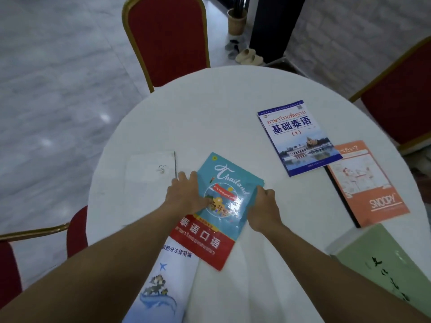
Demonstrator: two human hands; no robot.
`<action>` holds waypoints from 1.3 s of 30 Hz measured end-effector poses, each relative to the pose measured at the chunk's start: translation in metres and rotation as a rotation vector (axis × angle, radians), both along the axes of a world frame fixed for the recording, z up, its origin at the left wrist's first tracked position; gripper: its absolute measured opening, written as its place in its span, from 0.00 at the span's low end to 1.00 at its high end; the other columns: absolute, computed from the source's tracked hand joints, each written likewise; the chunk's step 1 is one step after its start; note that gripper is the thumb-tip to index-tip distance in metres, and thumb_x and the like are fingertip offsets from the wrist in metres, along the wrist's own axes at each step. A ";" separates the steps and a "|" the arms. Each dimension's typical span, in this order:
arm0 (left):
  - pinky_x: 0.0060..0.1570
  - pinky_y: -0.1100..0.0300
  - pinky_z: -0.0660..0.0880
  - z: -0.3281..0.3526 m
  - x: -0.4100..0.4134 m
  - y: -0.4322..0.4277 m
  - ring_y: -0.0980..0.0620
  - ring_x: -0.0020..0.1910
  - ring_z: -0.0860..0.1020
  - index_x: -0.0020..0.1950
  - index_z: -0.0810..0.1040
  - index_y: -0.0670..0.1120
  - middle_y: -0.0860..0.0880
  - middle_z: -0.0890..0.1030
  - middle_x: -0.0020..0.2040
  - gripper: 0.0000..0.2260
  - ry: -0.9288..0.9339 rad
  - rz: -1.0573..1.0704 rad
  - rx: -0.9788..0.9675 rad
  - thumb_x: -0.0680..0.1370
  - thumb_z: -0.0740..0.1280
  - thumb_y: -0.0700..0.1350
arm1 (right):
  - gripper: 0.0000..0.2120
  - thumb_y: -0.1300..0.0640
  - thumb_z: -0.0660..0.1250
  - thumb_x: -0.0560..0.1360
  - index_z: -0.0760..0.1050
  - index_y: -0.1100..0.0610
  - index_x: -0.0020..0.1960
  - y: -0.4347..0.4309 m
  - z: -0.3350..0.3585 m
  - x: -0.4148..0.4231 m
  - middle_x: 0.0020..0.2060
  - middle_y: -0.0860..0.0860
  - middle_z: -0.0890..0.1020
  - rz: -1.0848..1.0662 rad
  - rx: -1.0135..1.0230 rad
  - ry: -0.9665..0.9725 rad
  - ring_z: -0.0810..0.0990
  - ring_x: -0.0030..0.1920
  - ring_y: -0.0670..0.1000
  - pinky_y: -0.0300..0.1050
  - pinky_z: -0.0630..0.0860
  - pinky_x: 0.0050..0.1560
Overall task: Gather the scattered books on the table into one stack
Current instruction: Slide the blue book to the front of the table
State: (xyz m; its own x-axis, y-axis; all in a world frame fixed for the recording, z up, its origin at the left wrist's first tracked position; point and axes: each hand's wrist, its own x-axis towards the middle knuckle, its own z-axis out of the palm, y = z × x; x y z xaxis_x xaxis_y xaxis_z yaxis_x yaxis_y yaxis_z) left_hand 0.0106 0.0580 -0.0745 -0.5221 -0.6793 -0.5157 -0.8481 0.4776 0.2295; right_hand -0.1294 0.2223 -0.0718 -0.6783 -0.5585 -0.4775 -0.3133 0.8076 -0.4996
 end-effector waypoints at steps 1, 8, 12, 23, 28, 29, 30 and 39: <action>0.61 0.45 0.71 0.000 -0.003 0.011 0.40 0.66 0.68 0.73 0.59 0.48 0.42 0.66 0.67 0.40 0.037 0.039 0.046 0.70 0.71 0.65 | 0.17 0.58 0.70 0.76 0.69 0.56 0.63 0.006 0.001 -0.004 0.60 0.57 0.69 -0.012 -0.003 0.003 0.79 0.53 0.57 0.53 0.80 0.58; 0.56 0.53 0.73 0.000 -0.018 0.074 0.44 0.62 0.71 0.67 0.62 0.42 0.43 0.67 0.63 0.36 0.122 0.090 0.159 0.71 0.74 0.59 | 0.25 0.56 0.76 0.74 0.70 0.57 0.66 0.050 -0.002 -0.028 0.66 0.58 0.69 -0.006 -0.030 0.018 0.75 0.65 0.57 0.45 0.76 0.57; 0.59 0.49 0.75 0.000 -0.021 0.100 0.44 0.63 0.72 0.72 0.57 0.46 0.45 0.66 0.64 0.37 0.155 0.060 0.213 0.71 0.74 0.55 | 0.29 0.57 0.75 0.74 0.68 0.58 0.72 0.068 -0.004 -0.041 0.70 0.58 0.68 0.062 -0.014 0.042 0.71 0.69 0.59 0.51 0.76 0.63; 0.59 0.47 0.79 0.006 -0.030 0.130 0.41 0.65 0.75 0.77 0.52 0.47 0.42 0.67 0.67 0.37 0.124 0.169 0.271 0.76 0.71 0.45 | 0.37 0.57 0.74 0.76 0.61 0.55 0.80 0.095 -0.002 -0.054 0.73 0.55 0.66 0.123 -0.041 -0.009 0.69 0.72 0.54 0.49 0.78 0.63; 0.61 0.50 0.77 0.010 -0.040 0.127 0.42 0.66 0.72 0.73 0.58 0.43 0.41 0.64 0.68 0.33 0.093 0.188 0.208 0.74 0.72 0.43 | 0.35 0.58 0.75 0.76 0.63 0.55 0.78 0.096 -0.001 -0.060 0.72 0.54 0.67 0.138 -0.052 -0.017 0.70 0.70 0.53 0.46 0.78 0.61; 0.62 0.51 0.76 0.010 -0.044 0.125 0.43 0.66 0.71 0.71 0.60 0.42 0.41 0.64 0.68 0.31 0.103 0.194 0.177 0.74 0.73 0.44 | 0.34 0.58 0.75 0.75 0.64 0.55 0.77 0.096 -0.002 -0.063 0.72 0.54 0.67 0.138 -0.057 -0.030 0.71 0.70 0.53 0.45 0.77 0.60; 0.63 0.52 0.75 0.011 -0.048 0.123 0.43 0.66 0.70 0.70 0.62 0.41 0.42 0.64 0.67 0.30 0.117 0.202 0.151 0.74 0.73 0.46 | 0.34 0.58 0.75 0.75 0.65 0.55 0.77 0.096 -0.002 -0.067 0.71 0.54 0.67 0.133 -0.063 -0.047 0.72 0.69 0.53 0.43 0.77 0.59; 0.66 0.50 0.69 0.020 -0.130 0.108 0.42 0.69 0.66 0.75 0.60 0.41 0.41 0.65 0.69 0.33 0.231 0.149 0.112 0.74 0.71 0.46 | 0.32 0.51 0.73 0.76 0.66 0.52 0.77 0.099 -0.002 -0.127 0.74 0.51 0.69 0.033 -0.120 0.046 0.67 0.74 0.54 0.50 0.68 0.72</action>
